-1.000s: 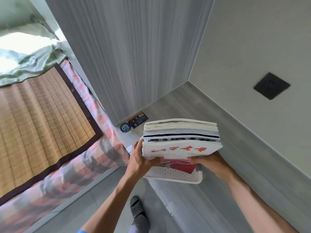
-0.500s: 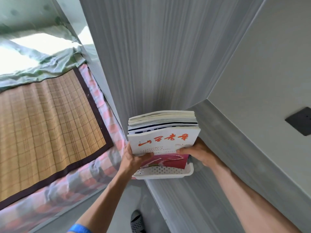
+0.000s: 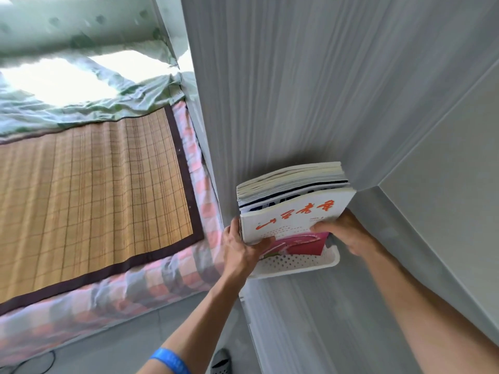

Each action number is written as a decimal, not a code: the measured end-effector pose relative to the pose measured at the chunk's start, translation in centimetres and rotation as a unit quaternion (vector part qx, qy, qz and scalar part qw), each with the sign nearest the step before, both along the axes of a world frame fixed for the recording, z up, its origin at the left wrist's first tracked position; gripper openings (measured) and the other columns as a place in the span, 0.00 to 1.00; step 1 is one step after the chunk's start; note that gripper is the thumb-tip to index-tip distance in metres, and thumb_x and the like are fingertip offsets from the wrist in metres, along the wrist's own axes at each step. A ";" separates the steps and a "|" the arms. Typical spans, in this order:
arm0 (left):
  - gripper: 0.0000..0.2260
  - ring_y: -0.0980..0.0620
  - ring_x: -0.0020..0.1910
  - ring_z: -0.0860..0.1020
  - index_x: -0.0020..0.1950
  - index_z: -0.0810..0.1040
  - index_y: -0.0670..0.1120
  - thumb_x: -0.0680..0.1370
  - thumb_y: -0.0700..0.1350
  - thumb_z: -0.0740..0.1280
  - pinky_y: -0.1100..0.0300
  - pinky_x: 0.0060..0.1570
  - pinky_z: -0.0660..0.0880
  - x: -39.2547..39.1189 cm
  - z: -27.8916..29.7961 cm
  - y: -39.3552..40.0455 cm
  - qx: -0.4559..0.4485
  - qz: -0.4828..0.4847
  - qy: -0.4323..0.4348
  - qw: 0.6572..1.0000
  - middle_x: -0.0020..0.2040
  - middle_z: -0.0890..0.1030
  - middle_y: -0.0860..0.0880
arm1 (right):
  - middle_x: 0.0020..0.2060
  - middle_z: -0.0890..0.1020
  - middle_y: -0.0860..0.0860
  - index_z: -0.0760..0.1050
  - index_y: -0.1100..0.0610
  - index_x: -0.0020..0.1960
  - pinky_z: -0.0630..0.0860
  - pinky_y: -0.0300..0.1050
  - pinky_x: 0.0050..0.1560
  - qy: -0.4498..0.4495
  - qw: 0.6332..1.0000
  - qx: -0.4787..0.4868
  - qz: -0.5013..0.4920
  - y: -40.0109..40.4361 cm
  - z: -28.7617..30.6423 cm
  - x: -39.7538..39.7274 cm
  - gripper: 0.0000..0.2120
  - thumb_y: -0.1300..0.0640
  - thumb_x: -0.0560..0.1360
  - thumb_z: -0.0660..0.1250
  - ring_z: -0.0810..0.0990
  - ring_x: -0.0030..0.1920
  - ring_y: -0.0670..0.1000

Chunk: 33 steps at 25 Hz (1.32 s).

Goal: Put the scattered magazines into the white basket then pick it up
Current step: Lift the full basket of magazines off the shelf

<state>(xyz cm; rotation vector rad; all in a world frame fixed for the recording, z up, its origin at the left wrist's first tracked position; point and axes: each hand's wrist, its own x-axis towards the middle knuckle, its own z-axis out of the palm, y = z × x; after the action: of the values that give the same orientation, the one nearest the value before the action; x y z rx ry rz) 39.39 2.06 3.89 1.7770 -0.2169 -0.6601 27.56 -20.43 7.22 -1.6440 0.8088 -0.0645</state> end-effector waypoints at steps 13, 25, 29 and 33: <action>0.36 0.45 0.63 0.75 0.72 0.60 0.54 0.70 0.48 0.75 0.43 0.65 0.72 0.2 -0.8 -3.0 0.091 0.015 -0.011 0.996 0.64 0.76 0.47 | 0.48 0.87 0.54 0.81 0.58 0.51 0.80 0.52 0.49 0.011 0.997 0.027 -0.075 -2.2 -3.6 3.3 0.17 0.74 0.67 0.68 0.84 0.52 0.54; 0.22 0.53 0.50 0.77 0.62 0.69 0.47 0.71 0.36 0.72 0.54 0.51 0.69 0.6 0.7 -4.0 0.030 0.090 0.175 0.980 0.54 0.80 0.48 | 0.46 0.83 0.49 0.74 0.49 0.56 0.79 0.42 0.38 -0.064 0.977 0.020 -0.202 -0.5 -2.1 5.5 0.28 0.73 0.63 0.59 0.83 0.49 0.49; 0.22 0.55 0.47 0.75 0.61 0.69 0.49 0.71 0.33 0.68 0.58 0.43 0.68 -0.1 0.8 -4.2 0.008 0.106 0.173 0.979 0.50 0.79 0.51 | 0.48 0.84 0.54 0.74 0.56 0.57 0.82 0.44 0.32 -0.062 0.890 0.161 -0.422 2.6 -2.4 5.2 0.13 0.63 0.73 0.65 0.86 0.40 0.53; 0.28 0.58 0.49 0.75 0.65 0.68 0.55 0.70 0.32 0.67 0.62 0.44 0.70 0.4 1.0 -3.5 0.013 0.089 0.086 0.992 0.51 0.78 0.53 | 0.52 0.83 0.58 0.79 0.54 0.57 0.77 0.55 0.47 -0.044 0.801 0.419 -0.425 6.1 -5.4 3.2 0.18 0.43 0.77 0.63 0.80 0.52 0.59</action>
<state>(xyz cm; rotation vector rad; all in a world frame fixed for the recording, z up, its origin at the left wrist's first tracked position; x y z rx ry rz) 39.82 -1.47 4.85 1.7295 0.0669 -0.6847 30.78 -14.36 1.84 -0.3550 1.2235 -0.3569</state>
